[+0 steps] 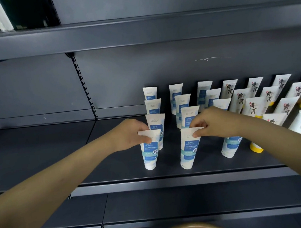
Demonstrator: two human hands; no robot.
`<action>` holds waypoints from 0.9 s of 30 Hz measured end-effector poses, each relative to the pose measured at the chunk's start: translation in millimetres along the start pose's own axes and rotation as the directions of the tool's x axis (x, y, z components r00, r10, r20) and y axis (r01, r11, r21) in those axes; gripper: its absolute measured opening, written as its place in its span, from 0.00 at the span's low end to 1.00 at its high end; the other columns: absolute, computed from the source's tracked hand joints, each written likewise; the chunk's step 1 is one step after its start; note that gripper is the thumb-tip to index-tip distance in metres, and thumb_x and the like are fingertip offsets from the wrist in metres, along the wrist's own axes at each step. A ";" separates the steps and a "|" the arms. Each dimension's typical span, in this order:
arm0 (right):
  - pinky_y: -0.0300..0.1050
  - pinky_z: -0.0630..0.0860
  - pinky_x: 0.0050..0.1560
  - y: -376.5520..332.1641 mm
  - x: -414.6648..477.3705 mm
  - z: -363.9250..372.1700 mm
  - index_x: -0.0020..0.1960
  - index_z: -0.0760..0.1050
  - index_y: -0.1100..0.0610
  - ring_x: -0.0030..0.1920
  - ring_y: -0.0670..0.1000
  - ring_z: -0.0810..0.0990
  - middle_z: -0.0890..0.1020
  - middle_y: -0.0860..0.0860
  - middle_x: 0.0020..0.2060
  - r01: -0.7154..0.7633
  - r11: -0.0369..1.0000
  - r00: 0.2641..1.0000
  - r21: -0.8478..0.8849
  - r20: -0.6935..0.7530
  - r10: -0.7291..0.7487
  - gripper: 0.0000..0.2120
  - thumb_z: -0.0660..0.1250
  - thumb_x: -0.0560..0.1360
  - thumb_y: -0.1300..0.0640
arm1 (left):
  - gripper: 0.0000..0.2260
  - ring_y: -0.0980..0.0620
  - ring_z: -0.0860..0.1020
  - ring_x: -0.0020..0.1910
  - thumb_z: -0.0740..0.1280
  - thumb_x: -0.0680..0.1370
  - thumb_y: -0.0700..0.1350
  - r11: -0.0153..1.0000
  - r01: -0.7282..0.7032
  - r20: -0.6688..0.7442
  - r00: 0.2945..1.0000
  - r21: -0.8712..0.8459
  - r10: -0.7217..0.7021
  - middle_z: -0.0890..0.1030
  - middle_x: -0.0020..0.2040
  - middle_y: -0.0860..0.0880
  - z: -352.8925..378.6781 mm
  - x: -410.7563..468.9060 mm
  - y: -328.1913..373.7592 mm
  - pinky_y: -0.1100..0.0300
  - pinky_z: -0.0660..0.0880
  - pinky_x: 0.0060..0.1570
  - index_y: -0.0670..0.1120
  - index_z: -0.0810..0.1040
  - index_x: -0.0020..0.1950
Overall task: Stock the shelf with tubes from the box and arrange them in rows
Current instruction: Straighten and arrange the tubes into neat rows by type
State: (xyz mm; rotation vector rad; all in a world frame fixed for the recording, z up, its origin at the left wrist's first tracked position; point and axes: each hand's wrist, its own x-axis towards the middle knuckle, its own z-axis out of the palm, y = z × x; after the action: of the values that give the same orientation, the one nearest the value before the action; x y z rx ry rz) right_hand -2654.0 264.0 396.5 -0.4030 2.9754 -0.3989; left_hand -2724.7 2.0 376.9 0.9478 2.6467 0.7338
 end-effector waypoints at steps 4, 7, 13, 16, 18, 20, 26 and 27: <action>0.30 0.71 0.41 7.7 -8.5 -5.0 0.52 0.82 0.56 0.40 0.43 0.78 0.84 0.46 0.44 -0.015 0.999 1.000 -0.028 -0.027 0.014 0.09 0.69 0.74 0.55 | 0.07 0.67 0.75 0.36 0.70 0.75 0.45 0.999 -0.029 0.018 0.999 -0.013 0.030 0.79 0.41 0.61 5.3 5.1 8.0 0.77 0.66 0.34 0.45 0.83 0.50; 0.31 0.72 0.42 13.7 -15.8 -8.0 0.53 0.82 0.57 0.40 0.43 0.79 0.84 0.47 0.43 -0.038 0.999 0.998 -0.030 -0.045 0.037 0.09 0.69 0.74 0.56 | 0.09 0.61 0.75 0.38 0.70 0.75 0.47 0.999 -0.032 0.024 0.999 0.018 0.031 0.81 0.46 0.54 12.1 9.9 14.4 0.71 0.67 0.37 0.44 0.82 0.51; 0.40 0.75 0.47 21.1 -19.8 -8.6 0.54 0.82 0.55 0.44 0.46 0.80 0.84 0.48 0.47 -0.059 0.998 0.997 -0.029 -0.058 0.057 0.10 0.69 0.74 0.55 | 0.07 0.62 0.72 0.33 0.69 0.75 0.47 0.999 -0.029 0.005 1.000 0.040 0.029 0.78 0.39 0.56 16.9 12.6 21.5 0.73 0.65 0.32 0.44 0.81 0.47; 0.39 0.75 0.47 20.2 -18.4 -8.5 0.54 0.82 0.55 0.43 0.45 0.80 0.84 0.48 0.47 -0.063 0.998 0.997 -0.020 -0.048 0.062 0.10 0.69 0.74 0.55 | 0.05 0.65 0.72 0.33 0.69 0.75 0.47 0.999 -0.031 0.011 0.999 0.034 0.031 0.76 0.39 0.59 15.5 10.8 20.9 0.76 0.65 0.31 0.46 0.81 0.47; 0.36 0.74 0.46 19.5 -17.2 -8.0 0.54 0.81 0.55 0.43 0.43 0.79 0.84 0.47 0.48 -0.066 0.998 0.997 -0.023 -0.036 0.065 0.10 0.68 0.75 0.55 | 0.07 0.66 0.72 0.34 0.69 0.75 0.47 0.999 -0.035 0.014 0.999 0.029 0.034 0.77 0.42 0.57 14.0 9.7 20.1 0.77 0.65 0.32 0.45 0.81 0.50; 0.33 0.72 0.44 19.8 -17.1 -7.6 0.55 0.80 0.55 0.43 0.44 0.78 0.83 0.46 0.48 -0.071 0.997 0.997 -0.041 -0.022 0.070 0.10 0.68 0.75 0.54 | 0.08 0.65 0.74 0.37 0.69 0.75 0.47 0.999 -0.039 0.005 0.999 0.025 0.039 0.80 0.46 0.55 12.0 8.7 19.6 0.75 0.67 0.36 0.45 0.82 0.52; 0.37 0.72 0.47 19.7 -16.8 -2.4 0.56 0.80 0.54 0.45 0.45 0.77 0.82 0.46 0.48 -0.076 0.995 0.997 -0.071 0.010 0.076 0.11 0.69 0.74 0.54 | 0.10 0.58 0.76 0.47 0.69 0.76 0.46 1.000 -0.022 -0.004 1.000 0.011 0.022 0.81 0.54 0.53 11.3 9.1 19.7 0.65 0.72 0.50 0.45 0.82 0.56; 0.38 0.71 0.47 19.5 -16.2 -1.5 0.56 0.80 0.54 0.45 0.45 0.76 0.81 0.46 0.48 -0.075 0.995 0.997 -0.068 0.003 0.075 0.11 0.69 0.74 0.54 | 0.10 0.58 0.77 0.48 0.69 0.76 0.46 1.000 -0.021 -0.004 1.000 0.008 0.021 0.81 0.55 0.53 11.4 9.5 19.3 0.64 0.72 0.51 0.46 0.82 0.56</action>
State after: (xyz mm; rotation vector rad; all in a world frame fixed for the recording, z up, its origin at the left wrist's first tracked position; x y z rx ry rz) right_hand -2643.5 286.9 393.7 -0.2969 2.9945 -0.2896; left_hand -2717.5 25.2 377.0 0.9786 2.6490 0.7306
